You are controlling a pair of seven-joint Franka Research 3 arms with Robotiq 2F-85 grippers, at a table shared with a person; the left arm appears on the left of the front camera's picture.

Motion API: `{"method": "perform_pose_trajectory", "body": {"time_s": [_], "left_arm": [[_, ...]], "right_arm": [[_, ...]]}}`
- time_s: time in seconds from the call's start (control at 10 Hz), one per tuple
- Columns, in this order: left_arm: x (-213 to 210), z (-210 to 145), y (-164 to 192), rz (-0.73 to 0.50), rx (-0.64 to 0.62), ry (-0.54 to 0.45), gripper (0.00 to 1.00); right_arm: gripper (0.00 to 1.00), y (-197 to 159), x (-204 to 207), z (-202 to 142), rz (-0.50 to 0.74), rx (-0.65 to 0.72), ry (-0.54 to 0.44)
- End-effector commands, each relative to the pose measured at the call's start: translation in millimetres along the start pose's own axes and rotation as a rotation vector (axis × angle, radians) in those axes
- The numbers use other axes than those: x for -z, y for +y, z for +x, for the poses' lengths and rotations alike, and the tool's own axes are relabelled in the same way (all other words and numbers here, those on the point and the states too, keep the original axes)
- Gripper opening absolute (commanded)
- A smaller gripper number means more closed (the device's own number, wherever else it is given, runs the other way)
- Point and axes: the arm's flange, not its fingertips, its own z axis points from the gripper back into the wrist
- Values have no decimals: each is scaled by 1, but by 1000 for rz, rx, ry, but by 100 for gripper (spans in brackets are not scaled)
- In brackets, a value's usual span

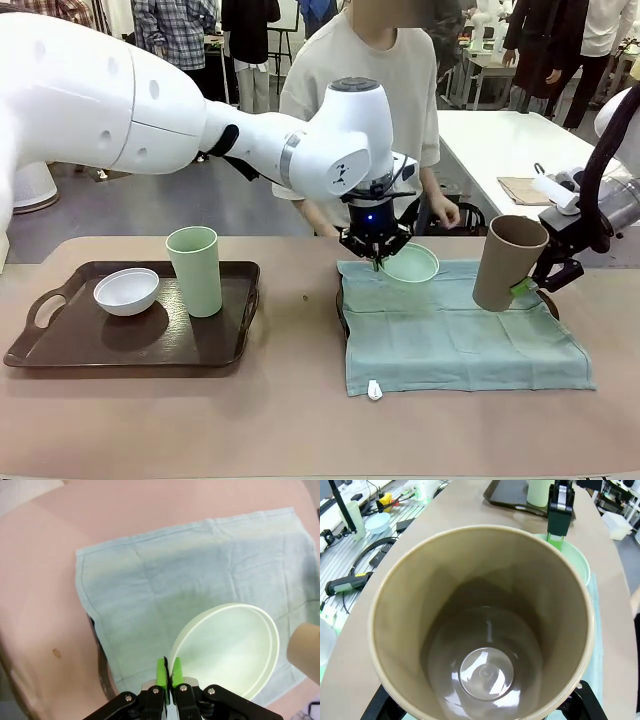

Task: Set up a tray with a mat and arrange the tableware.
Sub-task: Place the Picnic Bowl and Reusable plastic cup back onto the Handle tray in front of the human's position.

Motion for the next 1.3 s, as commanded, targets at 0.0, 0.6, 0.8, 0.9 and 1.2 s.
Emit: {"method": "perform_pose_trajectory", "body": {"time_s": [0.0, 0.6, 0.8, 0.9, 1.2], "left_arm": [[16, 3, 6, -30, 40, 11, 4], [45, 2, 9, -8, 43, 83, 4], [45, 1, 8, -1, 50, 76, 4], [46, 0, 8, 13, 42, 84, 45], [39, -1, 9, 56, 31, 77, 100]], "right_arm": [[82, -9, 13, -12, -11, 4, -6], [82, -23, 36, -33, -2, 19, 5], [89, -24, 39, -38, 6, 20, 5], [100, -23, 39, -38, 10, 20, 3], [100, -20, 31, -35, -2, 58, 38]]}}
